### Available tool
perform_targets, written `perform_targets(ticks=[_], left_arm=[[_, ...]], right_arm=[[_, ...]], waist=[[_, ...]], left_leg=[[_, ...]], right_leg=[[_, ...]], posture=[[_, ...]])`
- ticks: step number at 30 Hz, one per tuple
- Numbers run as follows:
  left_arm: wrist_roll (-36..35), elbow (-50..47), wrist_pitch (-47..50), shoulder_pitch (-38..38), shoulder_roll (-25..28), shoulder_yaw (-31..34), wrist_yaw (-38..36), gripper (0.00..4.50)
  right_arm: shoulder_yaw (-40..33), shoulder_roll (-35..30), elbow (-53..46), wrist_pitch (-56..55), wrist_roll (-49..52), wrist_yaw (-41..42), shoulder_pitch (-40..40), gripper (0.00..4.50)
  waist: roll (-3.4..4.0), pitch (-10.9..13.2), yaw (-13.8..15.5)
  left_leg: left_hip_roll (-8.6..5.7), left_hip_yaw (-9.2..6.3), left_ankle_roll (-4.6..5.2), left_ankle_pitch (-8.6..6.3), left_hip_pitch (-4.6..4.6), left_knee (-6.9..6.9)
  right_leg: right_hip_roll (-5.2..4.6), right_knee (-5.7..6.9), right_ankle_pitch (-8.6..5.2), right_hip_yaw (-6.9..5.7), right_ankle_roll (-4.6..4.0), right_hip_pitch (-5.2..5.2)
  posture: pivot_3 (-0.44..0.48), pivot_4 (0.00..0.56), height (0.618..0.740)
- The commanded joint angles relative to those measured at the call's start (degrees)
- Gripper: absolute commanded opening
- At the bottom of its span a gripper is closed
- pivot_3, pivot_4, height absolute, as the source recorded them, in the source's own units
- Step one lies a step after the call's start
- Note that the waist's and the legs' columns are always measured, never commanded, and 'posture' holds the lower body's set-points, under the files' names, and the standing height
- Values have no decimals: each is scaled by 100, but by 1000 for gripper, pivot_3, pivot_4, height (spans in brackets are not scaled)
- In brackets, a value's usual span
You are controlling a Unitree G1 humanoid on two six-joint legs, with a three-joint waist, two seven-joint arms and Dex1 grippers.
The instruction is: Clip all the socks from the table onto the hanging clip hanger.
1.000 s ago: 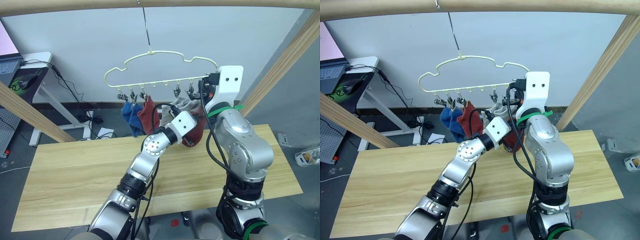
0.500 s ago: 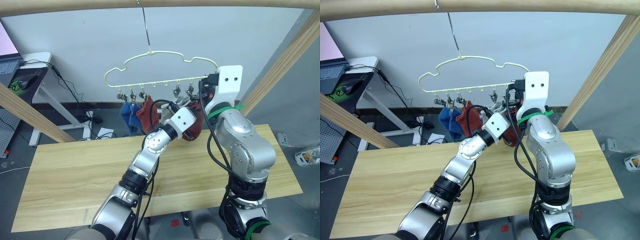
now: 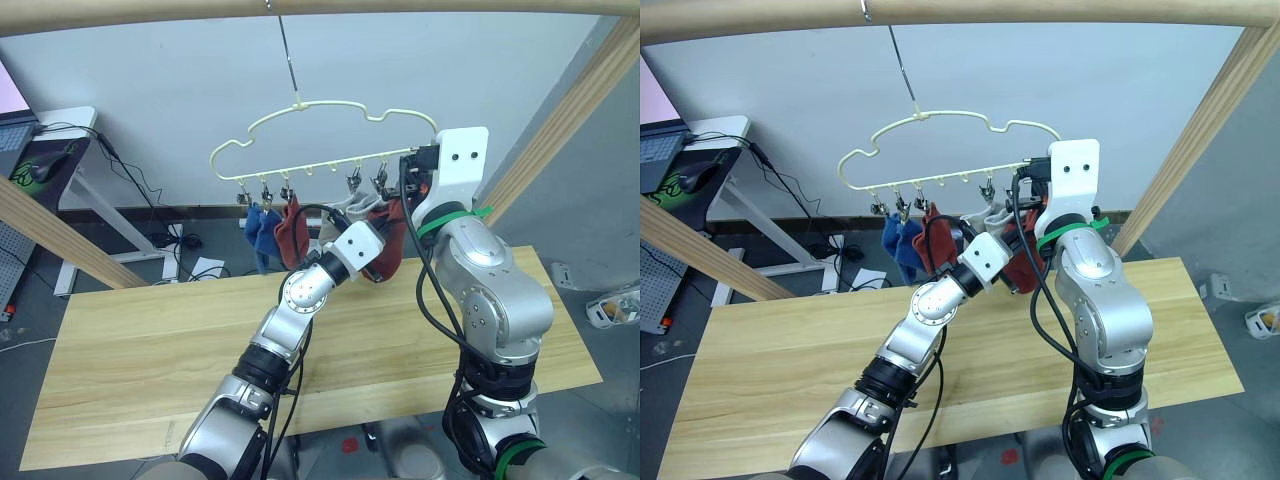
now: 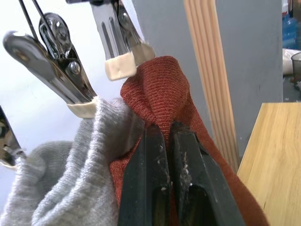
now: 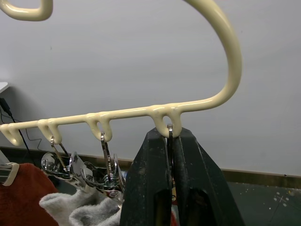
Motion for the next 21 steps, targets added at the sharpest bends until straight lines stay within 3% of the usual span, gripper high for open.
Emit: perform_targets(ticks=[1, 18, 21], left_arm=[[-101, -98, -245, -54, -116, 95, 95, 35], [-238, -3, -396, -129, -223, 236, 132, 35], [-234, 35, -406, -145, -216, 241, 129, 0]], right_arm=[[50, 38, -202, -131, 30, 21, -86, 0], [34, 114, -181, -53, 82, 25, -63, 0], [37, 145, -198, -47, 105, 33, -44, 831]], waist=[[0, 0, -3], [0, 0, -4], [0, 0, -3]], left_leg=[[0, 0, 0, 0, 0, 0], [0, 0, 0, 0, 0, 0], [0, 0, 0, 0, 0, 0]], right_leg=[[0, 0, 0, 0, 1, 0], [0, 1, 1, -1, -1, 0], [0, 1, 1, -1, -1, 0]], posture=[[-246, 261, 736], [-241, 261, 736], [-241, 261, 736]])
